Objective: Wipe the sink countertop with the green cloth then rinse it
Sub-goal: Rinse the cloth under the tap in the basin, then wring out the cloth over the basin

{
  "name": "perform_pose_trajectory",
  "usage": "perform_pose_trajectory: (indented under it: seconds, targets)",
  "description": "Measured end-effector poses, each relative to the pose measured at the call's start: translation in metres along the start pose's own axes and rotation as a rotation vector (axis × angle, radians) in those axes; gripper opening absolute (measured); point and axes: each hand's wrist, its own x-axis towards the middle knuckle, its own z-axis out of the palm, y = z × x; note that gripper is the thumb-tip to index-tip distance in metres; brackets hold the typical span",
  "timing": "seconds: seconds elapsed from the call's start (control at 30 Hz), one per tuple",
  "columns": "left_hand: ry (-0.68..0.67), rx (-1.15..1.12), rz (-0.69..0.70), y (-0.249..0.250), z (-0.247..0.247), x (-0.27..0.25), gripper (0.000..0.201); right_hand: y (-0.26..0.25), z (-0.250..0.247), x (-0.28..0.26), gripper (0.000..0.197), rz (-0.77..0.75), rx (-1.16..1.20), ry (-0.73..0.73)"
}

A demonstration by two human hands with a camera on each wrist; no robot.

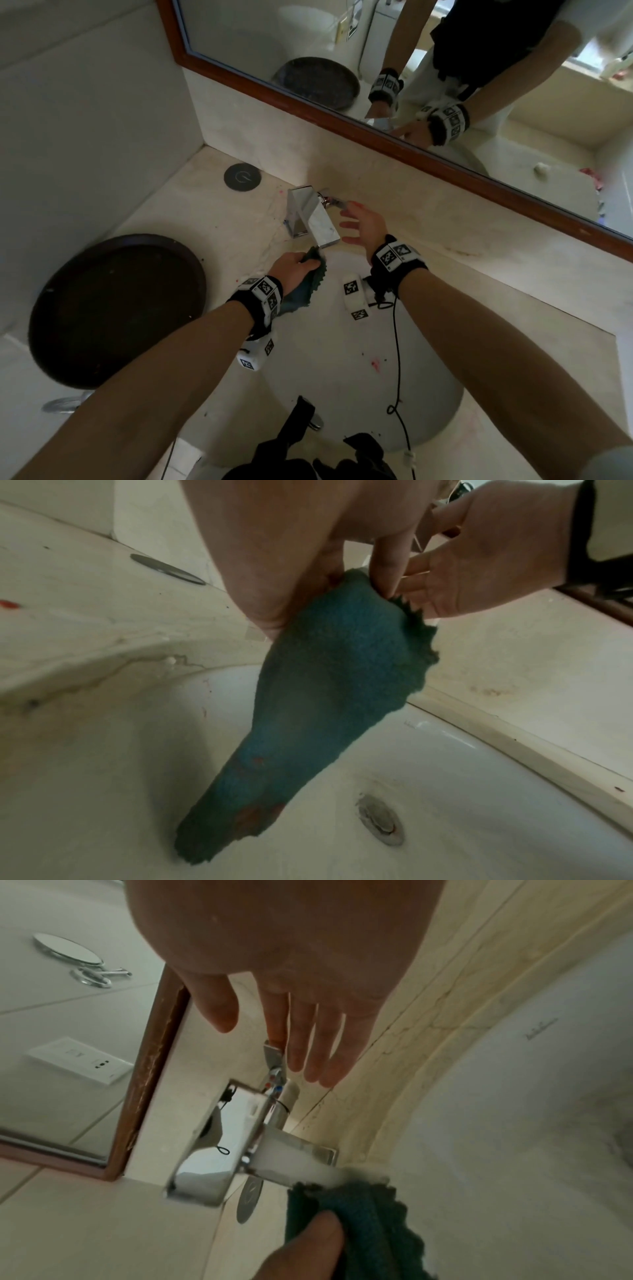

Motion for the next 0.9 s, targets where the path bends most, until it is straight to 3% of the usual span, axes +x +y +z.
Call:
perform_pose_trajectory:
  seconds: [0.17,0.33,0.57,0.7,0.83,0.9]
  targets:
    - [0.011,0.049,0.035,-0.005,-0.005,0.001,0.034,0.006,0.005,0.004,0.036,-0.023,0.008,0.068]
    - [0.001,-0.002,0.062,-0.007,-0.005,-0.003,0.029,0.003,0.000,-0.005,0.040,-0.030,-0.028,0.027]
    - [-0.037,-0.026,0.087,-0.003,-0.006,-0.018,0.030,0.052,-0.001,-0.031,0.038,0.152,-0.073,0.015]
    - [-0.064,0.008,0.103,0.000,-0.005,-0.027,0.057,0.079,0.007,-0.058,0.046,0.214,-0.155,-0.182]
    - [-0.103,0.036,0.107,0.003,0.002,-0.037,0.086,0.085,0.008,-0.073,0.027,0.084,-0.115,-0.118]
    - [-0.113,-0.011,0.078,0.005,0.006,-0.042,0.089,0.083,0.004,-0.077,0.022,0.007,-0.160,-0.061]
